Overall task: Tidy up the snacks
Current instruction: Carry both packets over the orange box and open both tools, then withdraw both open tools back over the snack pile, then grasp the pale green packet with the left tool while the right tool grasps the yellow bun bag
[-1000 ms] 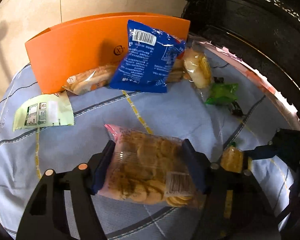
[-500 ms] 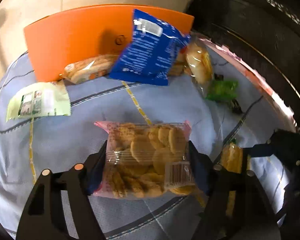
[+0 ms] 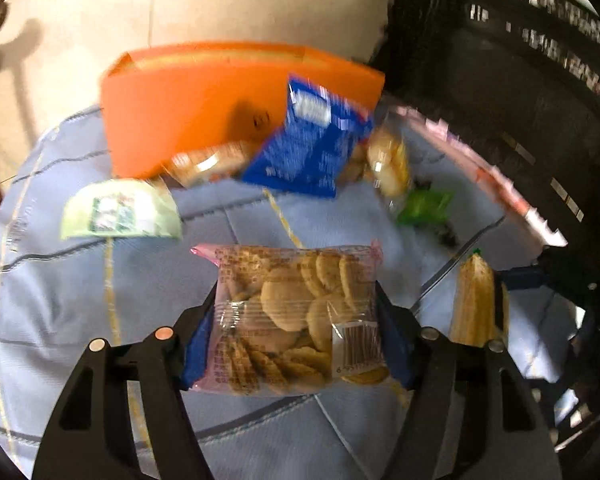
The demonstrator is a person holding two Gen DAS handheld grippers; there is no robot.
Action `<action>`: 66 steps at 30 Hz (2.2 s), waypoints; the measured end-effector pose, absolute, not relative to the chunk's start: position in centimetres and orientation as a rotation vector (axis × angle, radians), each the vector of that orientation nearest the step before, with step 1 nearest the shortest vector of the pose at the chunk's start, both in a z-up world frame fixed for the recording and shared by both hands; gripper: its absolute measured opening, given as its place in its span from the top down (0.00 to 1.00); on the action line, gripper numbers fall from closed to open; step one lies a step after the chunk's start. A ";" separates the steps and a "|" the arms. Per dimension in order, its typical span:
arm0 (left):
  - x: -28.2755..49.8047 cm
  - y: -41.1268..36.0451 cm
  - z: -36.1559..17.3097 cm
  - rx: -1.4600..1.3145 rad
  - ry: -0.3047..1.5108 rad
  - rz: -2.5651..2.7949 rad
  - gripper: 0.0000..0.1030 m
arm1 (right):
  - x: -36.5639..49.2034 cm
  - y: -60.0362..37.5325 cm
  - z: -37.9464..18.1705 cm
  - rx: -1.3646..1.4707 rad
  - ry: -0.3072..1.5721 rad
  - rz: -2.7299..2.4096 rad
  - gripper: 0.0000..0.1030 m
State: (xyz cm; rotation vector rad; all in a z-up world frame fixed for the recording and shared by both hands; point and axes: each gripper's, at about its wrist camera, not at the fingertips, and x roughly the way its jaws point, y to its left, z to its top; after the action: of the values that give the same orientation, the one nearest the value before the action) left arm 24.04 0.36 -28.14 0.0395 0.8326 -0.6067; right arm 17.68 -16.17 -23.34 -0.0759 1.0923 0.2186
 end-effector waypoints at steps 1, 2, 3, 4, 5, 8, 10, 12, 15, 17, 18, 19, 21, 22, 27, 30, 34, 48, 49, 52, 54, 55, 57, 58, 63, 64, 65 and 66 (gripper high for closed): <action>23.8 1.0 -27.4 0.027 0.819 -0.601 0.35 | 17.4 -16.5 -22.4 -0.064 1.073 0.217 0.07; 23.5 1.8 -26.3 0.010 0.804 -0.593 0.35 | 17.2 -16.9 -21.8 -0.057 1.060 0.215 0.07; 23.5 2.5 -25.5 -0.004 0.798 -0.588 0.35 | 17.0 -17.3 -21.0 -0.049 1.045 0.212 0.07; 23.4 3.2 -24.8 -0.019 0.789 -0.579 0.35 | 16.9 -17.7 -20.1 -0.040 1.029 0.208 0.07; 23.4 4.1 -23.6 -0.039 0.771 -0.567 0.35 | 16.9 -18.2 -18.8 -0.030 1.005 0.201 0.07; 24.0 5.6 -20.6 -0.060 0.723 -0.542 0.35 | 17.4 -19.6 -15.4 -0.018 0.942 0.177 0.07; 24.9 5.9 -18.9 -0.063 0.699 -0.529 0.35 | 18.4 -20.4 -13.2 -0.013 0.903 0.161 0.07; 26.4 5.8 -16.4 -0.051 0.662 -0.521 0.35 | 20.0 -21.3 -10.2 -0.016 0.856 0.146 0.07; 28.7 5.2 -13.4 -0.029 0.611 -0.512 0.34 | 22.5 -22.4 -6.4 -0.031 0.791 0.137 0.07; 30.6 4.4 -11.6 -0.025 0.597 -0.504 0.34 | 24.9 -23.1 -3.9 -0.039 0.757 0.133 0.07; 31.8 3.9 -10.5 -0.026 0.589 -0.502 0.34 | 25.8 -23.5 -2.8 -0.035 0.741 0.132 0.07; 32.9 3.4 -9.8 -0.027 0.584 -0.501 0.34 | 27.2 -23.8 -1.4 -0.026 0.719 0.134 0.07; 35.0 2.1 -8.3 -0.016 0.577 -0.486 0.34 | 29.3 -24.1 0.1 -0.016 0.705 0.135 0.07; 36.2 1.6 -7.8 -0.022 0.583 -0.479 0.34 | 30.4 -24.2 0.8 -0.009 0.704 0.133 0.07; 41.6 -1.2 -6.9 -0.009 0.611 -0.415 0.33 | 36.9 -24.8 1.7 0.031 0.725 0.116 0.07; 44.8 -2.4 -7.9 0.029 0.642 -0.358 0.31 | 41.0 -25.4 1.1 0.044 0.734 0.100 0.07; 48.7 -3.2 -10.4 0.083 0.675 -0.240 0.06 | 45.9 -25.7 -1.9 0.084 0.802 0.109 0.04; 42.1 1.7 -18.4 0.109 0.774 -0.233 0.05 | 37.5 -26.2 -10.3 -0.007 0.893 0.063 0.04; 40.7 2.2 -19.7 0.111 0.779 -0.251 0.05 | 36.1 -26.3 -12.1 -0.023 0.916 0.040 0.04; 37.6 3.4 -23.6 0.110 0.832 -0.277 0.05 | 33.0 -26.2 -16.3 -0.025 0.989 0.025 0.04; 36.0 3.9 -26.0 0.105 0.870 -0.266 0.05 | 31.2 -26.2 -19.2 -0.031 1.041 0.007 0.04; 35.6 4.2 -27.0 0.095 0.886 -0.263 0.05 | 30.7 -26.4 -20.1 -0.021 1.054 0.002 0.04; 34.6 4.4 -28.6 0.091 0.915 -0.254 0.05 | 30.1 -26.5 -21.5 -0.006 1.082 0.000 0.04; 34.4 4.4 -29.1 0.096 0.921 -0.251 0.05 | 30.1 -26.4 -21.9 -0.020 1.089 -0.005 0.04; 34.6 4.0 -29.5 0.112 0.899 -0.248 0.05 | 31.9 -25.6 -22.9 -0.118 1.105 -0.023 0.04; 34.8 3.8 -29.4 0.107 0.898 -0.246 0.05 | 32.3 -25.5 -23.1 -0.126 1.107 -0.023 0.04; 34.9 3.7 -29.5 0.105 0.900 -0.246 0.05 | 32.8 -25.5 -23.3 -0.132 1.112 -0.023 0.04; 35.3 3.4 -29.6 0.110 0.902 -0.240 0.05 | 33.2 -25.5 -23.5 -0.138 1.115 -0.020 0.04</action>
State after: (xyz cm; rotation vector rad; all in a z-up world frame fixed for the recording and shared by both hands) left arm 35.30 3.35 -29.64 0.1104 0.9022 -0.2398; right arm 33.22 -25.51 -23.50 -0.1378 1.1147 -0.0196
